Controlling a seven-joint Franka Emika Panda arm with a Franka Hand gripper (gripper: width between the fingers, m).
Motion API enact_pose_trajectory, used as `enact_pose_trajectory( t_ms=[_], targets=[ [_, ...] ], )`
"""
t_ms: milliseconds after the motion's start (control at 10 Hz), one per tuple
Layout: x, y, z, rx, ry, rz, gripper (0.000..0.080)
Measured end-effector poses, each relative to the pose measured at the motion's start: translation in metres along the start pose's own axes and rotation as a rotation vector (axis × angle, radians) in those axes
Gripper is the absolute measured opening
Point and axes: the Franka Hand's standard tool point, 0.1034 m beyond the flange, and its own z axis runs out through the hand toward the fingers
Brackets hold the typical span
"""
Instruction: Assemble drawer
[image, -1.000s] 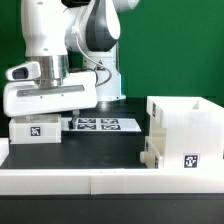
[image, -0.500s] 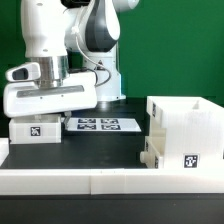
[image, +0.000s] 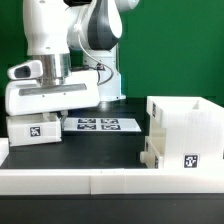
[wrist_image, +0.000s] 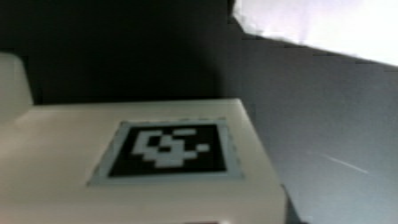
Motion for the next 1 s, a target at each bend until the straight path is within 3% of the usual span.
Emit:
enact_pose_trajectory(
  t_ms=[300, 500, 700, 1000],
  targets=[
    [0.02, -0.019, -0.011, 0.017, 0.0, 0.01, 0.0042],
    [0.052, -0.039, -0.03, 0.039, -0.007, 0.008, 0.0042],
    [0.076, -0.042, -0.043, 0.056, -0.011, -0.015, 0.0042],
    [0.073, -0.041, -0.04, 0.054, -0.008, -0.131, 0.0042]
  ],
)
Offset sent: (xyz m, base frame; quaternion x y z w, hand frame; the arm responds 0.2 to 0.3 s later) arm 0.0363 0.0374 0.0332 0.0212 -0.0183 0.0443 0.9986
